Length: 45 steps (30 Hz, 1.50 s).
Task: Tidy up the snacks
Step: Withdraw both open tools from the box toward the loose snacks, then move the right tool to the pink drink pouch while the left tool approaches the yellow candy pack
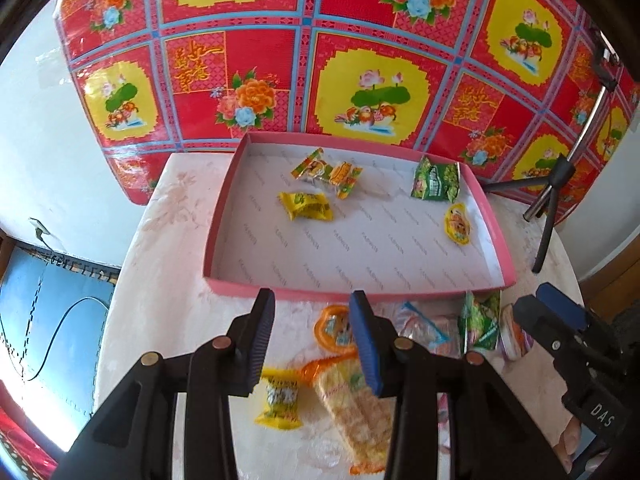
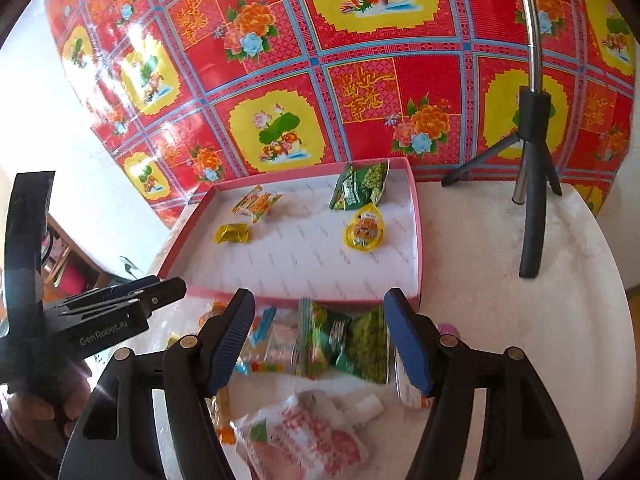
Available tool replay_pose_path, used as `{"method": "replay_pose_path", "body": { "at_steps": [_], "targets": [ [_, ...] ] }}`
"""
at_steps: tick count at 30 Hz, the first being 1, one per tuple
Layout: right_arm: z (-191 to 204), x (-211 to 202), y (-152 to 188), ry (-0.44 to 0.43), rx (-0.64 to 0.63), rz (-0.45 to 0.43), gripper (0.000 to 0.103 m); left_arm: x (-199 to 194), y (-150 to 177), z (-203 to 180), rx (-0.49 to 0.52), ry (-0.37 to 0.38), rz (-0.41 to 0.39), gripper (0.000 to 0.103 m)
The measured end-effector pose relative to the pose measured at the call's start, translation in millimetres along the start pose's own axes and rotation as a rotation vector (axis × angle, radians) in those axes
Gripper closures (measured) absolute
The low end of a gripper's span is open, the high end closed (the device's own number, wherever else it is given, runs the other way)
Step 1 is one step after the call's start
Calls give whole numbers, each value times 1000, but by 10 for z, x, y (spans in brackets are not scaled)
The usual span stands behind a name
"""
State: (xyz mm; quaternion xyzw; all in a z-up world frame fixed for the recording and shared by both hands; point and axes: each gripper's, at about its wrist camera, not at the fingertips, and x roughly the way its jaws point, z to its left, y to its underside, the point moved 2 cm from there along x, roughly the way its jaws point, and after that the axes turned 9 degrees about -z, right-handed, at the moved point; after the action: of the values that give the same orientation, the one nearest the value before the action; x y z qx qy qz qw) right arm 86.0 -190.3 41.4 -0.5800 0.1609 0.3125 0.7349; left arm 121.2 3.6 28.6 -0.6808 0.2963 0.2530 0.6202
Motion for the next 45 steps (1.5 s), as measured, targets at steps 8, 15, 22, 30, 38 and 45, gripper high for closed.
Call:
{"method": "replay_pose_path", "body": {
  "at_steps": [8, 15, 22, 30, 38, 45],
  "targets": [
    [-6, -152, 196, -11, 11, 21, 34, -137, 176, 70, 5, -13, 8, 63],
    [18, -240, 385, -11, -4, 54, 34, -190, 351, 157, 6, -24, 30, 62],
    [0, -310, 474, -7, -2, 72, 34, -227, 491, 289, -4, -34, 47, 62],
    [19, -317, 587, -17, -9, 110, 34, -239, 617, 407, -25, -35, 69, 62],
    [73, -288, 709, -25, -14, 147, 34, -210, 653, 368, -36, 11, 78, 62],
    [127, -230, 770, -29, -32, 171, 34, -144, 672, 287, -15, 23, 84, 62]
  ]
}}
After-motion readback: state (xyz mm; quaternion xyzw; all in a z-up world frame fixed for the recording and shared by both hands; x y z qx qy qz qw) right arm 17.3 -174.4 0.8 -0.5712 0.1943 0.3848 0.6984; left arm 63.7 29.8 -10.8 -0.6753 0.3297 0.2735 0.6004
